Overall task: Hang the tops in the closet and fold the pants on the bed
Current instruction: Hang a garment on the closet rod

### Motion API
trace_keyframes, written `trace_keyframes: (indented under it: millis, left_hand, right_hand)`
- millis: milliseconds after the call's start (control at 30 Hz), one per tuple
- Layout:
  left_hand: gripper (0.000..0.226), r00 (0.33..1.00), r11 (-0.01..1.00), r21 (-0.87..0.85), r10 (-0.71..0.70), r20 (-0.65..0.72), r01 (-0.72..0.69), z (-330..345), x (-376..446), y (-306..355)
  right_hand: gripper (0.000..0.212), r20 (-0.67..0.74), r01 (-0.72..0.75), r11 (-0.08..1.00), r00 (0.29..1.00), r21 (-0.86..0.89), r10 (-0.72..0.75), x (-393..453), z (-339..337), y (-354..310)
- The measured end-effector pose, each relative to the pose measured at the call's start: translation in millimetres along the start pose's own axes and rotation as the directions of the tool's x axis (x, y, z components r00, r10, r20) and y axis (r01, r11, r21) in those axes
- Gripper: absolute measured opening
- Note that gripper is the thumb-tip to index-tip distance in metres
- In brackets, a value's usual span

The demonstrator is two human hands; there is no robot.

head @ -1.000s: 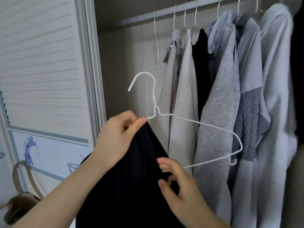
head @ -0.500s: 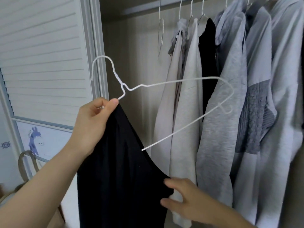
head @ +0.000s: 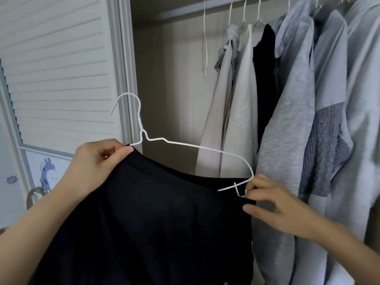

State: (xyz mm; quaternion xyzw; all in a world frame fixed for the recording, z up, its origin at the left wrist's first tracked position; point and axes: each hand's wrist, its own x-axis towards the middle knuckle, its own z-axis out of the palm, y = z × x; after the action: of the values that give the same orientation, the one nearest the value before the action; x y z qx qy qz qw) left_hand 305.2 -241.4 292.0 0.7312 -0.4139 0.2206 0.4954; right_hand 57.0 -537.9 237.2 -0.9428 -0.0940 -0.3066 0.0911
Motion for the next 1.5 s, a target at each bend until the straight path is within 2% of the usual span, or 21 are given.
trace_keyframes:
  millis: [100,233,300,400,533,600,733,867,933,967,1000,1067,1200,1267,1333,1400,1500]
  left_hand:
    - [0.037,1.0,1.0,0.027,-0.001,0.012,0.001,-3.4,-0.3,-4.9]
    - [0.034,0.984,0.986,0.159,0.023,0.175,-0.052,-0.5,-6.9,-3.0]
    - [0.035,0.975,0.993,0.091,0.049,0.218,-0.07,15.6,-10.3,7.7]
    - [0.035,0.96,0.994,-0.016,0.11,0.256,-0.109,43.6,-14.2,28.8]
    - [0.042,0.927,0.995,-0.028,0.098,0.361,-0.094,33.4,-9.8,21.7]
    - [0.048,0.935,0.998,-0.041,0.051,0.351,-0.039,17.9,-9.6,6.7]
    - [0.043,0.973,0.981,-0.171,-0.047,0.226,0.087,17.1,-13.5,-4.5]
    - [0.042,0.986,0.956,-0.268,-0.082,0.146,0.119,20.4,-12.0,-3.5]
    - [0.042,0.99,0.95,-0.287,-0.103,0.096,0.127,14.2,-9.6,-8.2]
    - [0.042,0.99,0.944,-0.299,-0.117,0.078,0.136,11.3,-9.0,-10.7]
    - [0.042,0.99,0.941,-0.308,-0.127,0.065,0.141,9.4,-7.6,-11.6]
    - [0.045,0.991,0.961,-0.247,-0.111,0.068,0.125,8.4,-5.7,-13.3]
    - [0.042,0.985,0.997,0.06,0.032,0.169,-0.042,12.0,-0.3,-4.7]
    - [0.04,0.988,0.999,0.008,0.035,0.151,-0.037,9.2,-0.9,-4.7]
    - [0.045,0.99,0.998,-0.06,0.008,0.143,0.0,10.0,-2.6,-10.8]
    - [0.045,0.986,0.997,-0.078,0.019,0.167,-0.006,8.3,-1.9,-12.1]
    - [0.04,0.98,0.997,-0.067,0.036,0.197,-0.023,8.9,7.5,-10.3]
  right_hand:
    - [0.014,-0.032,0.021,0.999,0.999,0.046,-0.02,2.9,-12.0,-0.3]
    - [0.02,-0.129,0.013,0.997,0.992,0.077,-0.003,10.5,-22.1,-3.0]
    - [0.019,-0.132,-0.074,0.984,0.987,0.16,0.096,20.3,-8.9,-10.6]
    - [0.022,-0.065,-0.263,0.901,0.951,0.345,0.303,37.9,16.8,-25.5]
    - [0.03,-0.257,-0.207,0.832,0.888,0.516,0.38,39.4,9.9,-23.7]
    - [0.031,-0.291,-0.177,0.822,0.878,0.541,0.381,31.8,-6.1,-13.1]
    - [0.024,-0.181,-0.207,0.875,0.933,0.437,0.311,26.0,-20.8,-3.0]
    - [0.019,-0.206,-0.247,0.871,0.91,0.425,0.359,26.8,-22.1,1.4]
    - [0.012,-0.27,-0.316,0.935,0.897,0.163,0.351,22.3,-22.6,6.4]
    - [0.012,-0.259,-0.335,0.941,0.905,0.05,0.337,19.4,-22.0,6.4]
    - [0.026,-0.236,-0.33,0.944,0.916,0.014,0.324,16.5,-22.1,5.7]
    - [0.038,-0.226,-0.287,0.952,0.925,0.109,0.304,14.0,-21.7,0.8]
    - [0.04,-0.196,-0.23,0.907,0.93,0.352,0.312,22.7,-26.8,-11.5]
    - [0.043,-0.141,-0.244,0.833,0.924,0.496,0.355,27.7,-32.1,-18.2]
    - [0.037,-0.025,-0.3,0.739,0.919,0.603,0.394,28.3,-39.7,-18.1]
    - [0.035,0.117,-0.362,0.681,0.918,0.636,0.379,28.3,-49.1,-19.9]
    - [0.029,0.285,-0.478,0.564,0.872,0.673,0.398,27.6,-59.3,-29.5]
